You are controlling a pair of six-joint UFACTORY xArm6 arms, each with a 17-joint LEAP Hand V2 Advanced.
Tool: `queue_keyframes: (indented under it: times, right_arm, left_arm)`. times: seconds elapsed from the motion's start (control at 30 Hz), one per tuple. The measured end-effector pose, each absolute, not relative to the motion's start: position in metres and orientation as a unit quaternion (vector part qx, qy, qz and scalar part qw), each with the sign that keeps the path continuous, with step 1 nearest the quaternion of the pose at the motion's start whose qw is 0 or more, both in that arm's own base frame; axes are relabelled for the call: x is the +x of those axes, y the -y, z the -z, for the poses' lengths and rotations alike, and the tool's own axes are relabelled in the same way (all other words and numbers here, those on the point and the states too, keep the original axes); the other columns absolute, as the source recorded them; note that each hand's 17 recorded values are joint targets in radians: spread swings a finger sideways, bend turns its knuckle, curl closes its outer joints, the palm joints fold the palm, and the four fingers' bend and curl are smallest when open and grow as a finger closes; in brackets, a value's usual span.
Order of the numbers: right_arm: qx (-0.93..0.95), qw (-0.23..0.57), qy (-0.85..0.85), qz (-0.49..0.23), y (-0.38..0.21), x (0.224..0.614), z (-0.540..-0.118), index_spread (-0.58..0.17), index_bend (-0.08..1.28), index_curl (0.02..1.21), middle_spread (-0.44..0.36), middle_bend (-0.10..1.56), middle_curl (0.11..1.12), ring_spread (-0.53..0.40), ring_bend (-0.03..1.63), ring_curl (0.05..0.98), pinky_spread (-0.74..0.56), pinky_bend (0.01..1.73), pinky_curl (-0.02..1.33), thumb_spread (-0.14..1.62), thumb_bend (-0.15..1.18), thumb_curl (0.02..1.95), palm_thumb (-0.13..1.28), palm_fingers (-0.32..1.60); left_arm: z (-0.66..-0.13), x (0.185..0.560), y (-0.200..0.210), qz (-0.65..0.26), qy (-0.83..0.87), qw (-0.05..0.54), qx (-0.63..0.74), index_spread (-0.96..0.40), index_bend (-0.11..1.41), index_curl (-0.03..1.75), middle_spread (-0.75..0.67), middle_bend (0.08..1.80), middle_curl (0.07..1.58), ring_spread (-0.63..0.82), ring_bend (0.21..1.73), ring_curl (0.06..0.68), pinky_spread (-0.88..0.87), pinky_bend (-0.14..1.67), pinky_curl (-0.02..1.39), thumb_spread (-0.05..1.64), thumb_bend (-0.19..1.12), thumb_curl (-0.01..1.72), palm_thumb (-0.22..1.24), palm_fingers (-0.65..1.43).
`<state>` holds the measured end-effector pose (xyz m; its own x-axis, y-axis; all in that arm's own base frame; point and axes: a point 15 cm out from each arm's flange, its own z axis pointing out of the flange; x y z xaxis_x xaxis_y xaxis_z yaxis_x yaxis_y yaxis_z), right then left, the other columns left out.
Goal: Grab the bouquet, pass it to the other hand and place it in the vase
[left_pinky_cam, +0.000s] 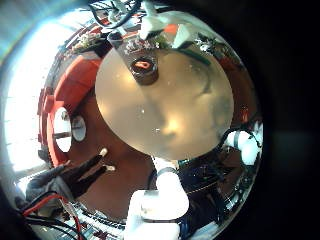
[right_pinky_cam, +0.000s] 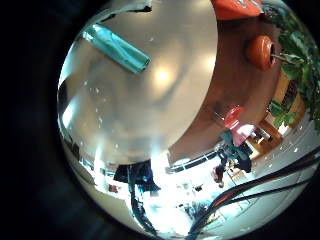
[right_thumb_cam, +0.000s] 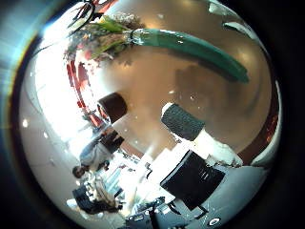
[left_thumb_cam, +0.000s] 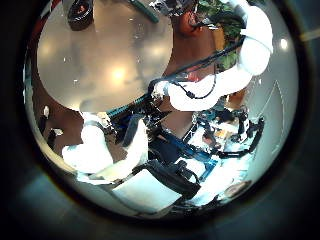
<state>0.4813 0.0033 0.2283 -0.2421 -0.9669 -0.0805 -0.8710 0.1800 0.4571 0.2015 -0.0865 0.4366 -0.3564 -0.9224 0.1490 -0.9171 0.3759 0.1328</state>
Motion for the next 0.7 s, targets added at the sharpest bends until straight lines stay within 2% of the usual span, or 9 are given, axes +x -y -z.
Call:
queue_keyframes:
  times: [0.7]
  right_arm:
    - [0.577,0.165,0.771,0.214,0.002,0.482,-0.168,-0.149,0.19,0.33,-0.02,0.58,0.51,-0.14,1.0,0.412,-0.06,0.73,0.21,1.1,-0.02,0.41,0.55,0.44]
  left_arm:
    - [-0.435,0.205,0.076,0.013,0.824,0.096,0.558,0.16,0.18,0.35,0.47,0.19,0.3,0.63,0.44,0.209,0.57,0.2,0.31,1.06,-0.02,0.35,0.39,0.08]
